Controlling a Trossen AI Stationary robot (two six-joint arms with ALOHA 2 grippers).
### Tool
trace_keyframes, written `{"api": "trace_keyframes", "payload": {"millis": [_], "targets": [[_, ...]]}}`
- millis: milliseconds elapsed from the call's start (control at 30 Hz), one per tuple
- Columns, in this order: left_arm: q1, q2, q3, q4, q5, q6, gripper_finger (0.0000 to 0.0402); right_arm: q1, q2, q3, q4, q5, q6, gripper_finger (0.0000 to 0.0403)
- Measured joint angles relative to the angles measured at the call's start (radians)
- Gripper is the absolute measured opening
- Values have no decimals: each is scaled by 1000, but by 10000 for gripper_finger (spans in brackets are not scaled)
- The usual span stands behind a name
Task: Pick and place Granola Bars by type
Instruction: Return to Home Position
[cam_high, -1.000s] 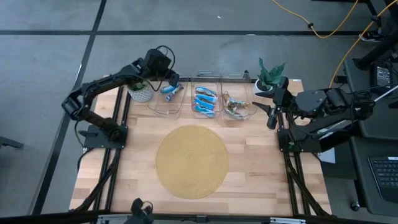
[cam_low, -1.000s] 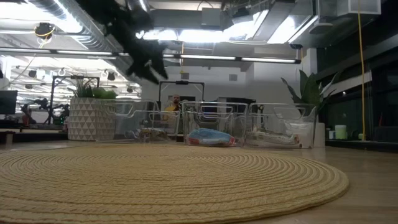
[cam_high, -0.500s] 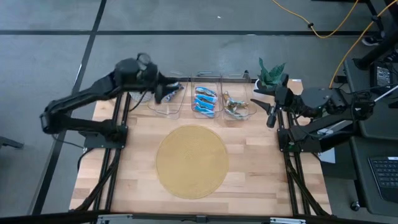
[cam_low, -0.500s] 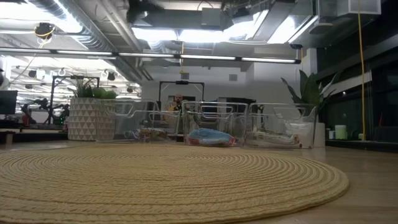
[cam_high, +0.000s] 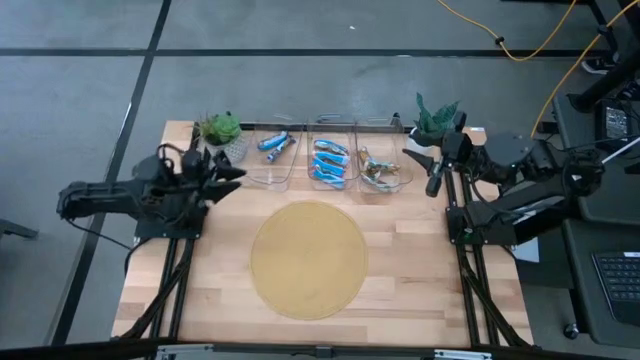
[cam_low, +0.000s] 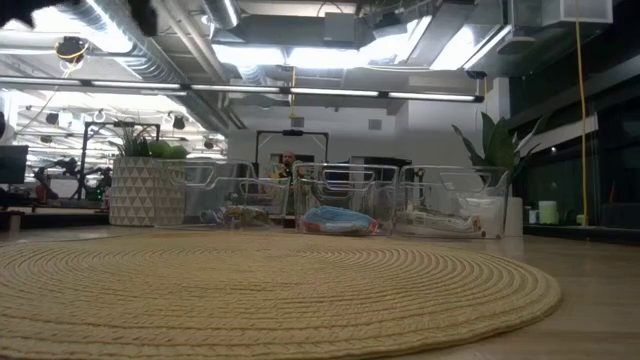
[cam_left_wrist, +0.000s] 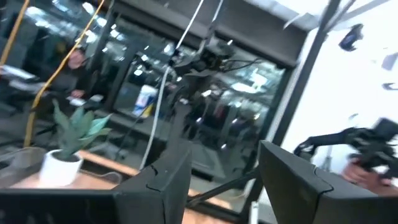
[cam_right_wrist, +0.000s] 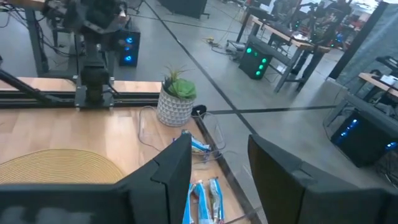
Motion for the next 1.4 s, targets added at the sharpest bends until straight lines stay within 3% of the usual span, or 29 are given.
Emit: {"api": "trace_keyframes", "payload": {"millis": [333,700,833,1033,1400], "targets": [[-99,-363,-206,9,-56,143,173,-27,0,0,31,0,8,160],[-110,-343,-376,-44,-201,190,168,-27,1,0,48,0,7,160],[-110,-344,-375,-155,-211,239,129,-27,1,0,52,0,6,160],[-110,-351,-375,-199,-145,394,14,-27,1,0,51,0,4,160],[-110,-351,-375,-288,-149,334,1,-27,-2,0,4,-9,9,153]]}}
